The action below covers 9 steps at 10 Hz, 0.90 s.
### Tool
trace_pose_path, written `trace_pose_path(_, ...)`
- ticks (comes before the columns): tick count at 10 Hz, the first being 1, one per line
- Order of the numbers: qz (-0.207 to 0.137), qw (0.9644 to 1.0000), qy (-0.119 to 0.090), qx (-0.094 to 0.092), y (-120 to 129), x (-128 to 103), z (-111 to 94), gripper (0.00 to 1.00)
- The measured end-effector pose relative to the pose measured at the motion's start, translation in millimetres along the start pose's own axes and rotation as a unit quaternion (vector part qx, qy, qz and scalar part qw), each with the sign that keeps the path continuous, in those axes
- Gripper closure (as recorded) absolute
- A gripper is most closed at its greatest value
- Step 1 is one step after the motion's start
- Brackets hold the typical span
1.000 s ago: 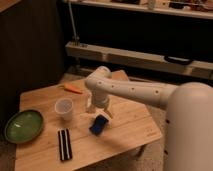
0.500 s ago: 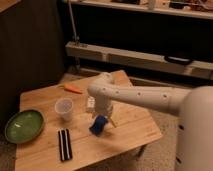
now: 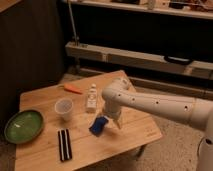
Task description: Place the white sponge in the ceramic cup
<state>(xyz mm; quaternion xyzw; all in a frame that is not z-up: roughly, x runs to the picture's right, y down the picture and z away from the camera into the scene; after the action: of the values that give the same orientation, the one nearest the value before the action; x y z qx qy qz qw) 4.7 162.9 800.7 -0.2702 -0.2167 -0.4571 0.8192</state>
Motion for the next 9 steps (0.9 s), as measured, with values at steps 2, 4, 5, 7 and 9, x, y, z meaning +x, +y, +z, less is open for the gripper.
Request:
trace_pose_path(2,-0.009,0.9999,-0.008,0.0,-20,5,13,0.2)
trace_pose_path(4,-0.012,0.9999,-0.012,0.0,-24,8,19,0.2)
trace_pose_path(5,-0.013,0.9998,-0.012,-0.006,-25,10,24,0.2)
trace_pose_path(7,-0.011,0.9997,-0.015,-0.015,-25,15,36,0.2)
trace_pose_path(9,-0.004,0.9995,-0.023,-0.019,-23,19,47,0.2)
